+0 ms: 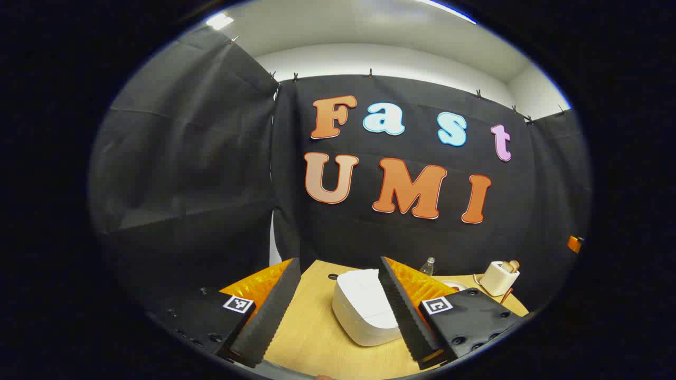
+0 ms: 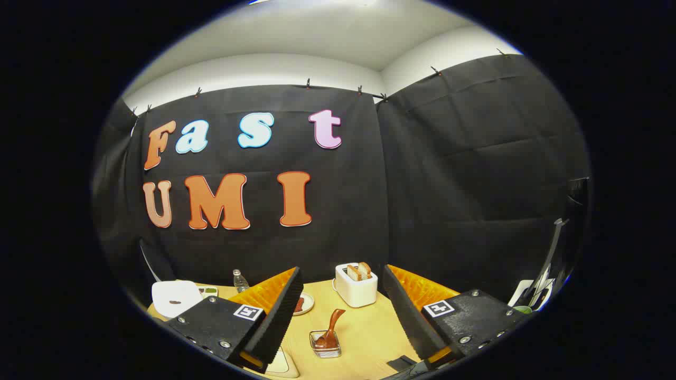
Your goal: Close the left gripper, press the button to open the rice cooker; take a wooden spoon from the chopstick holder with the right hand, scoop a spoonful of rice and pour it into the rice cooker, then put the wooden spoon back into the chopstick holder.
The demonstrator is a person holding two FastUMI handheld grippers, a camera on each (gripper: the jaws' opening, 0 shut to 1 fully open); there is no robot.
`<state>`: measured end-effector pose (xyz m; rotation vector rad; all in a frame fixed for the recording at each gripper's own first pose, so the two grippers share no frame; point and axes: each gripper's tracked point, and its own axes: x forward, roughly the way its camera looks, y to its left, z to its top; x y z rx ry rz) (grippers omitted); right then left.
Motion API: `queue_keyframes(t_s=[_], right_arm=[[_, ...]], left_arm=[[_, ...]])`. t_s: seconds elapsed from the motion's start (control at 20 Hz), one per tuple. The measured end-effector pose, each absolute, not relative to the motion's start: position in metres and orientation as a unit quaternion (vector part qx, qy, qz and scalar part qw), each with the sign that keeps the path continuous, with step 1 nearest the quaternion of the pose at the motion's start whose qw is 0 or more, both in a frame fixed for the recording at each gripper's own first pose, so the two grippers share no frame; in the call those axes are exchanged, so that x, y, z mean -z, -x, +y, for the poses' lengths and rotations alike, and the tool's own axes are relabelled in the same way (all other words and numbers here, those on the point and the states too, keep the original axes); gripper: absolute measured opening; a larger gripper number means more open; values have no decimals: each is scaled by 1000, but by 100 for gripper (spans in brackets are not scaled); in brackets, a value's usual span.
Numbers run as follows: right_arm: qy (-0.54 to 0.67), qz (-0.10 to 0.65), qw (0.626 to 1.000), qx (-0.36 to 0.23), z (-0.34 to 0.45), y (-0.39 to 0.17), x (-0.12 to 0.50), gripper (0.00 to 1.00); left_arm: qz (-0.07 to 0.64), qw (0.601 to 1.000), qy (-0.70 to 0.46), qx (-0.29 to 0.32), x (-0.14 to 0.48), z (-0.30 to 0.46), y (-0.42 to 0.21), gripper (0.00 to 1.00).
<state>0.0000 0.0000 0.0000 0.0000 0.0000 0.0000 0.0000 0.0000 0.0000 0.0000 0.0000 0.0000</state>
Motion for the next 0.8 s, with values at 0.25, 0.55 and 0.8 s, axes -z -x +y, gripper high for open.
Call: queue_keyframes(t_s=[0.25, 0.55, 0.8], right_arm=[[7, -3, 1000, 6, -10, 10, -1, 94], [12, -12, 1000, 15, -19, 13, -9, 94], [7, -13, 1000, 10, -17, 12, -7, 94]], left_arm=[[-7, 1000, -7, 11, -4, -14, -6, 100], [-17, 999, -25, 12, -5, -19, -9, 100], [-11, 999, -16, 29, -1, -30, -9, 100]])
